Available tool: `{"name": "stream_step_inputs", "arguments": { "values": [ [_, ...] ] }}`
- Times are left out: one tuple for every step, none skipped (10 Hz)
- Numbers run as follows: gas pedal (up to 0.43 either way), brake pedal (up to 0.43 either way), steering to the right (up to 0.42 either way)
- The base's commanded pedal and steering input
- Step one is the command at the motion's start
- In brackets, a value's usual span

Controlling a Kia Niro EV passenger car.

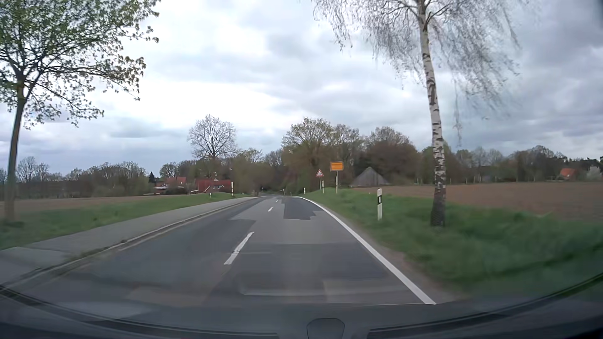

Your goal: Follow the waypoints while adhering to traffic rules and regulations

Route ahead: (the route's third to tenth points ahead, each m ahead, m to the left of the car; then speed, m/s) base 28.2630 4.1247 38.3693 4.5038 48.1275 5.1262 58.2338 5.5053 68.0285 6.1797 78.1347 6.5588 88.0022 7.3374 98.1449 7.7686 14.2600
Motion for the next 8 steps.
{"name": "stream_step_inputs", "arguments": {
  "values": [
    [0.000, 0.140, -0.005],
    [0.000, 0.146, -0.005],
    [0.000, 0.146, -0.005],
    [0.000, 0.152, -0.006],
    [0.000, 0.152, -0.007],
    [0.000, 0.159, -0.008],
    [0.000, 0.165, -0.008],
    [0.000, 0.165, -0.008]
  ]
}}
